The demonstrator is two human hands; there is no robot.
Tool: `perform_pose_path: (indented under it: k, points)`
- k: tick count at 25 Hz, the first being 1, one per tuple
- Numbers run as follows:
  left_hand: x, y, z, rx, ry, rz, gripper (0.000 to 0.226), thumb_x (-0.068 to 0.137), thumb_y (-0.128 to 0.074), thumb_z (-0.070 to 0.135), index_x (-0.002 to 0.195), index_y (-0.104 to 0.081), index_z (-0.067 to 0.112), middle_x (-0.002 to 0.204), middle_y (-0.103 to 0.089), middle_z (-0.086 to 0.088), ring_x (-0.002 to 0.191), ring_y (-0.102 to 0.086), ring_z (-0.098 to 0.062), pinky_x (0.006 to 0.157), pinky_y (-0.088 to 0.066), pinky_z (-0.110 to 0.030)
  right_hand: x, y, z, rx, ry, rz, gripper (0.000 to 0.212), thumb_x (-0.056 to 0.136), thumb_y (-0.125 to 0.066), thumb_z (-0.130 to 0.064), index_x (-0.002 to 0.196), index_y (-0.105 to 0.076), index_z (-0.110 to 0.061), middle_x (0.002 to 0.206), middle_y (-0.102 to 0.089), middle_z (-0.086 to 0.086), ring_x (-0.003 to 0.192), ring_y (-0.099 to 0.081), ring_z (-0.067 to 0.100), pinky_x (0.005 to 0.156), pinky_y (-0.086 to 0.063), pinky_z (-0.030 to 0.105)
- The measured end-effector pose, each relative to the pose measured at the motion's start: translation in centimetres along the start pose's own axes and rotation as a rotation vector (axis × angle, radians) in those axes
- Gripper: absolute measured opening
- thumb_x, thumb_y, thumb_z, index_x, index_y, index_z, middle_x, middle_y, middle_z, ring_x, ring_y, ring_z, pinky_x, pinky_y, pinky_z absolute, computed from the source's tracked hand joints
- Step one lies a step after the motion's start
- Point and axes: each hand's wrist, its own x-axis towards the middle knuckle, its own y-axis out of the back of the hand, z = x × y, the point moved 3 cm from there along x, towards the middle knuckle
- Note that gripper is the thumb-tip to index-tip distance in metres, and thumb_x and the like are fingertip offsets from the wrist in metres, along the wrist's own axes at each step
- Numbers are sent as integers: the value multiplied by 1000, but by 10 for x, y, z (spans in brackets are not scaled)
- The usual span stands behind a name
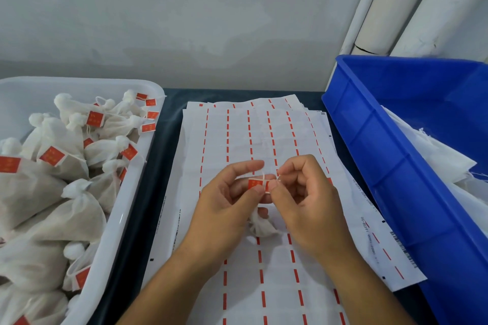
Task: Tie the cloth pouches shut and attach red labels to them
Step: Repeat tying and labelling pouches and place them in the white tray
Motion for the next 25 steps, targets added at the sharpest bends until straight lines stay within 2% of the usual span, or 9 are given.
perform_pose_path:
  k: [2,5,10,14,19,22,25]
  points:
    - [0,-1,1,-4,1,1,38,102,-59,8,128,-57,35,101,-79,-3,92,-77,-23,74,-63,-29,-1,0,-3,-22,8,-9,17,95,-69,-30,107,-57,-32,80,-68,-19,74,-69,7,60,-55,15]
    - [0,-2,2,12,-10,-7,42,101,-60,10,132,-52,38,97,-80,-4,88,-77,-24,74,-61,-26,0,0,-1,-29,-21,-33,18,95,-68,-40,112,-63,-36,87,-69,-20,84,-69,5,64,-54,13]
    - [-1,-2,2,57,-38,5,43,101,-61,13,132,-51,41,95,-79,-4,86,-77,-24,74,-61,-25,1,1,3,17,-40,-63,11,94,-72,-30,102,-68,-37,103,-68,-21,98,-68,7,74,-55,14]
    - [0,-3,2,95,-56,13,44,101,-61,14,131,-51,45,94,-78,-2,85,-76,-23,74,-61,-25,3,3,-1,27,-16,-58,8,91,-69,-35,99,-68,-37,106,-67,-20,99,-67,7,74,-54,13]
    - [-1,-4,-1,91,-67,-13,44,102,-60,12,132,-51,43,95,-77,-3,83,-75,-21,74,-58,-22,4,4,0,-7,16,-63,7,90,-69,-26,96,-69,-30,107,-66,-18,101,-67,10,75,-56,17]
    - [-2,-5,-2,57,-71,-12,45,101,-62,11,132,-53,42,99,-76,-1,84,-75,-21,75,-59,-25,4,3,-1,1,9,-54,6,90,-66,-25,95,-67,-28,109,-66,-19,104,-66,9,78,-55,15]
    - [-2,-3,-3,63,-98,17,49,96,-69,11,128,-56,46,112,-70,10,90,-75,-23,76,-63,-33,3,3,1,101,-67,-19,5,92,-64,-30,96,-66,-32,101,-68,-22,102,-66,5,78,-54,12]
